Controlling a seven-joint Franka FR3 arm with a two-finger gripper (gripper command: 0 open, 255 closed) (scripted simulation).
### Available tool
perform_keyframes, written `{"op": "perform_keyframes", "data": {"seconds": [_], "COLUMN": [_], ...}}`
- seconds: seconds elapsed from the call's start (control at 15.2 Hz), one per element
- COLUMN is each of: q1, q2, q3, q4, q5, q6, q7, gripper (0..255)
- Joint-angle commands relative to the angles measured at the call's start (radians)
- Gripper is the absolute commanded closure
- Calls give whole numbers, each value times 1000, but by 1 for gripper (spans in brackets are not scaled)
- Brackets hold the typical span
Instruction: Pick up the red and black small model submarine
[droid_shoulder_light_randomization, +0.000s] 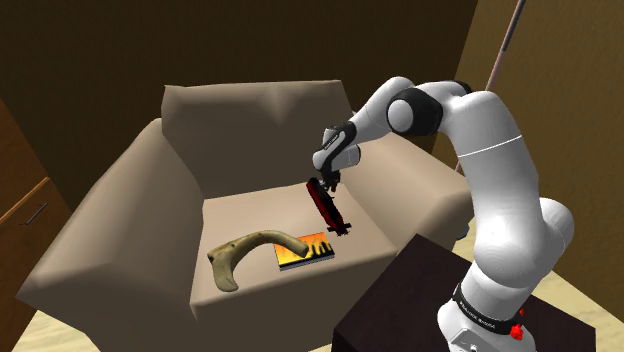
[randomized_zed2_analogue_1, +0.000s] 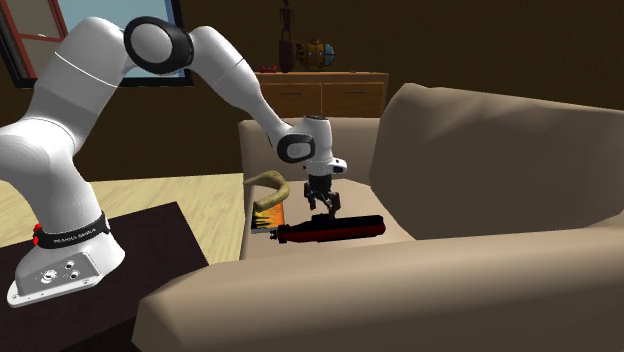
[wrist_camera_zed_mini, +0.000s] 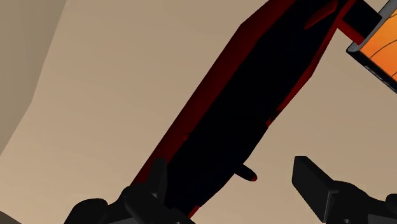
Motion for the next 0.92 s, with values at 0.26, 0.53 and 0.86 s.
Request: {"op": "perform_keyframes", "data": {"seconds": [0.26, 0.53, 0.86], "q1": [-7, -6, -5], "q2": [44, 43, 42], "q3": [5, 5, 4], "q4": [18, 17, 16], "q5": [4, 4, 4], "q6": [26, 26, 26], "q7": [-5, -5, -4], "gripper": [255, 255, 255]}}
